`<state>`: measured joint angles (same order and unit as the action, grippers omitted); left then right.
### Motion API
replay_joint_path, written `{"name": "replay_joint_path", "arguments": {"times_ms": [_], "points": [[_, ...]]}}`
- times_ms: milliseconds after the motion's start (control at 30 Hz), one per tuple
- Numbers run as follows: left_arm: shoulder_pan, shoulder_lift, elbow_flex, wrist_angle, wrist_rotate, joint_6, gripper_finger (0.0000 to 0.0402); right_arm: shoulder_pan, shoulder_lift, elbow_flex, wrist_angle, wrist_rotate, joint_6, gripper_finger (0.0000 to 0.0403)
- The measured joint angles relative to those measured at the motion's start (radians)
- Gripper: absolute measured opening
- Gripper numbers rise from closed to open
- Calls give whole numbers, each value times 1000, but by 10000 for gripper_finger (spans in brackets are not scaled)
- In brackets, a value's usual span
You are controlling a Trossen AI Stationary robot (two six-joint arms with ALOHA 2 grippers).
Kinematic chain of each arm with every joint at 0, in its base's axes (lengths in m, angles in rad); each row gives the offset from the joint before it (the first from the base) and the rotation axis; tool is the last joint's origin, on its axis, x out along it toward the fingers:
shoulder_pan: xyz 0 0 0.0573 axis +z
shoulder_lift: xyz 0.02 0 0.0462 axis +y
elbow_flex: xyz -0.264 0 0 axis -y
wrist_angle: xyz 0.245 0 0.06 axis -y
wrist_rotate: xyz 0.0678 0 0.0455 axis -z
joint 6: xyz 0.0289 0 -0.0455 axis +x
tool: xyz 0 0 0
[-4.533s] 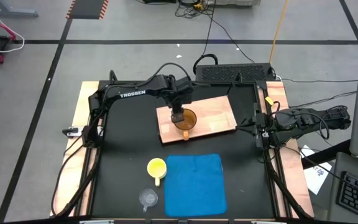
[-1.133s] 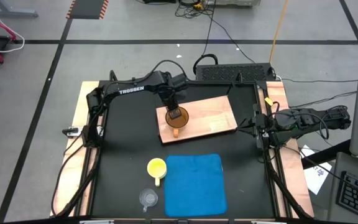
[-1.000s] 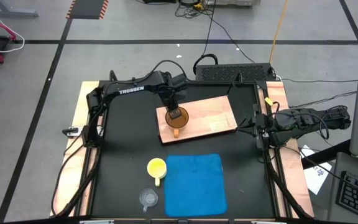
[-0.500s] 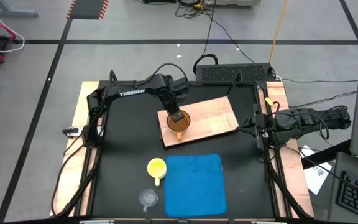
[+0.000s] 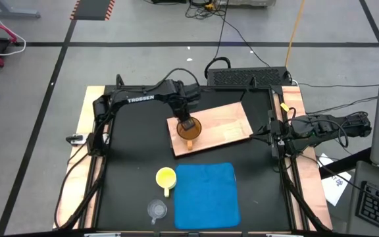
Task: Stack small to large cups/mugs on shelf
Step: Put the orange mug on the shelf, then put the yellow mug on the shelf
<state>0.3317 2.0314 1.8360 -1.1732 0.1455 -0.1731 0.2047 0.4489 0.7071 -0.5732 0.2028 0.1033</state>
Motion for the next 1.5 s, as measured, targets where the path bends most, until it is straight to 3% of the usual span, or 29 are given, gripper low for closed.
{"name": "replay_joint_path", "arguments": {"times_ms": [267,733,1033,1167,1300,1500], "points": [[0,2,-1,9,-26,25,118,0,0,0,0,0,0,0],[1,-18,1,-10,-18,79,191,0,0,0,0,0,1,0],[2,-160,2,-6,-26,103,215,0,1,0,18,0,1,0],[-3,-262,2,-13,-4,184,215,0,1,0,16,0,1,0],[-33,-372,2,-5,-3,264,180,0,1,0,18,0,1,0],[-131,-508,4,24,-16,323,29,1,0,0,68,-62,-14,0]]}}
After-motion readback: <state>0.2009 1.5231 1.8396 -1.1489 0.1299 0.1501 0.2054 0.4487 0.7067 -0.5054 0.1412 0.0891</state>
